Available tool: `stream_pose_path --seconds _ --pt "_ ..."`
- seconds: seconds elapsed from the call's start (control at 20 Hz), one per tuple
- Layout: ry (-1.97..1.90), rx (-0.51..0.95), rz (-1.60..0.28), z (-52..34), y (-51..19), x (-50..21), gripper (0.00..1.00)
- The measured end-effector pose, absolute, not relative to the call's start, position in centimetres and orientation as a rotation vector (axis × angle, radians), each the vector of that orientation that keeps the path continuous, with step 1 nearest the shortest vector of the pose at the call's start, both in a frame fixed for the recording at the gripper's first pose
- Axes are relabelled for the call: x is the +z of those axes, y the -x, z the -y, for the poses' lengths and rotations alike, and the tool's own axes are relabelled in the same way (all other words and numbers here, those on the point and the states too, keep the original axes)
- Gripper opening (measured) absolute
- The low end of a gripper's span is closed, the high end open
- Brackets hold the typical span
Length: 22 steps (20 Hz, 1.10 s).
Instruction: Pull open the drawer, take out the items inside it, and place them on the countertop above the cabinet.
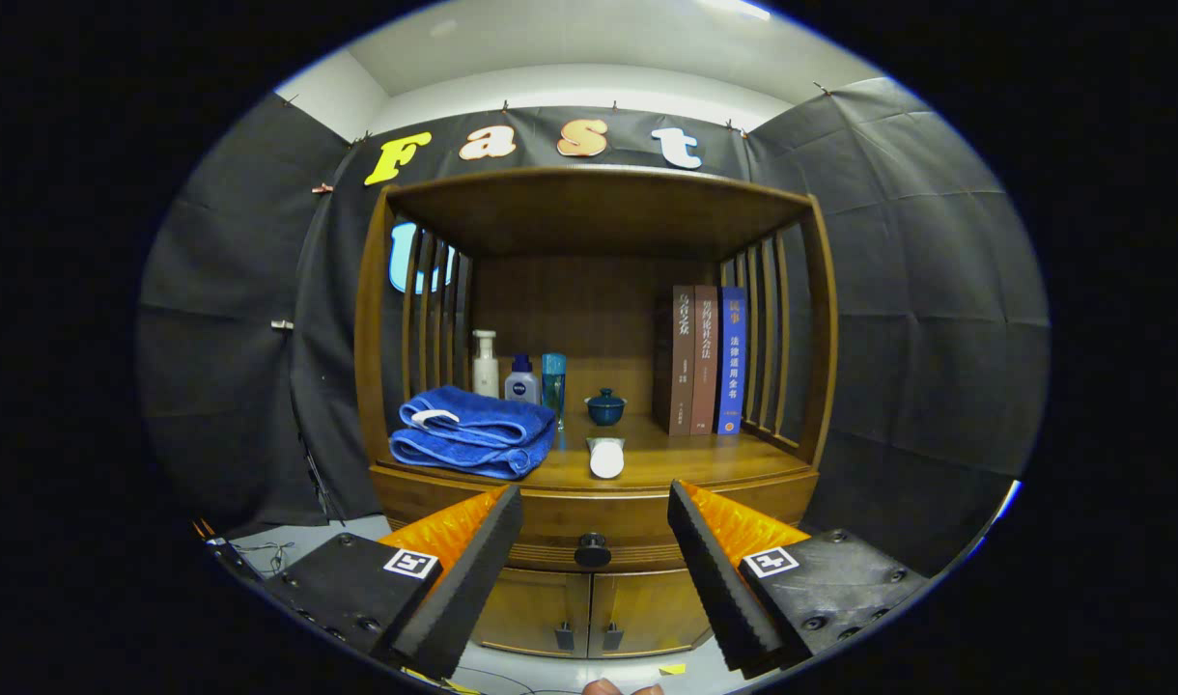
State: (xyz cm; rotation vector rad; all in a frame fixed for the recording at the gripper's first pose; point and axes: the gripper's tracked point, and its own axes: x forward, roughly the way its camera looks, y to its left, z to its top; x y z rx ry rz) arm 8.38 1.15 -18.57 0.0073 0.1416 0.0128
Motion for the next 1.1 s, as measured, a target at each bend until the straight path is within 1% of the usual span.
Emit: stream_pose_path --seconds 0.25,0.5,0.8,1.1 --pt "-0.015 0.016 -0.112 -1.3 -3.6 -13.6 0.99" --pt "-0.043 0.017 -0.090 -1.3 -0.9 -10.1 0.99" --pt "-0.004 0.024 -0.093 -2.2 0.0 -7.6 0.99" --pt "0.014 0.062 -0.101 -4.9 0.2 -7.2 0.99"
